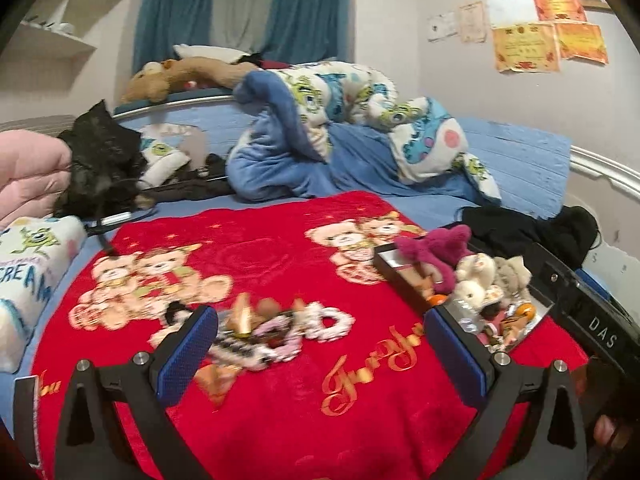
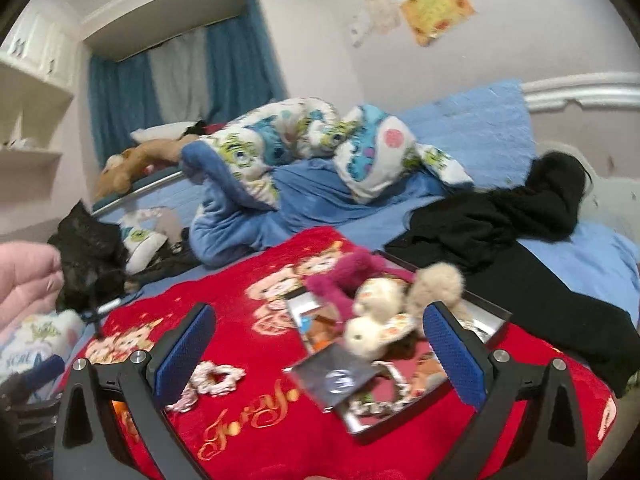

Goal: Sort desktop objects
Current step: 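Lift both open tools out of the box and back toward the pile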

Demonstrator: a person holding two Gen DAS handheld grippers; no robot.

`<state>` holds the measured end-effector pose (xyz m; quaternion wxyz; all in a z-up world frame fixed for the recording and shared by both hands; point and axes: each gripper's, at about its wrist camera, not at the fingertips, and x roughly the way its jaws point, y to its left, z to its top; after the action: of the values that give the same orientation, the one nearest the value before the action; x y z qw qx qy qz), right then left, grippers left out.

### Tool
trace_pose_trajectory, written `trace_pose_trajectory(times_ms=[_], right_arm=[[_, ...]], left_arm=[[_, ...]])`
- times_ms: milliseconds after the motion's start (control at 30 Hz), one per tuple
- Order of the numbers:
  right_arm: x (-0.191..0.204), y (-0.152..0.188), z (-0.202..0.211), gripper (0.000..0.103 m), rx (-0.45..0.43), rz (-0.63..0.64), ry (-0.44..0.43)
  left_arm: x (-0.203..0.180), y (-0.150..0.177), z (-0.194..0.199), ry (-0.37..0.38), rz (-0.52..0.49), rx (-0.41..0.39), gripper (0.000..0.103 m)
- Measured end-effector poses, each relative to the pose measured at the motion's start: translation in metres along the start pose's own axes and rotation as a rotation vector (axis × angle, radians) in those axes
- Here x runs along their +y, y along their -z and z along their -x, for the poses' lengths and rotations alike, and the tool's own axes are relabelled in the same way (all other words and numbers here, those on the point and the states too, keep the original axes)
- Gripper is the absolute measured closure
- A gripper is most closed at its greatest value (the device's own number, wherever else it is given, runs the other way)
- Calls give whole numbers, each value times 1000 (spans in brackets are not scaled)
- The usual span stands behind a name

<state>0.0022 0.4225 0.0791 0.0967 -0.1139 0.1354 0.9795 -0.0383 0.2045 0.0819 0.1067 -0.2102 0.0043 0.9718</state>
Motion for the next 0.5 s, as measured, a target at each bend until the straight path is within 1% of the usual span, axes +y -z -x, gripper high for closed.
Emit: trace_pose_trajectory(times_ms=[33, 133, 200, 233, 333, 500], right_arm=[[7, 3, 1, 0, -1, 10, -10], [28, 13, -4, 0, 17, 28, -56], [42, 19, -9, 0, 38, 61, -90], [52, 23, -11, 0, 48, 89, -111], [69, 31, -15, 0, 65, 141, -121], [82, 38, -22, 0, 98, 172, -156]], left_arm=[[7, 2, 3, -15, 7, -1, 0], [14, 11, 8, -30, 19, 3, 0], [19, 17, 11, -45, 17, -2, 0], [22, 20, 12, -64, 17, -7, 0], [33, 31, 12, -94, 25, -21, 0], [55, 41, 2, -122, 52, -11, 0]])
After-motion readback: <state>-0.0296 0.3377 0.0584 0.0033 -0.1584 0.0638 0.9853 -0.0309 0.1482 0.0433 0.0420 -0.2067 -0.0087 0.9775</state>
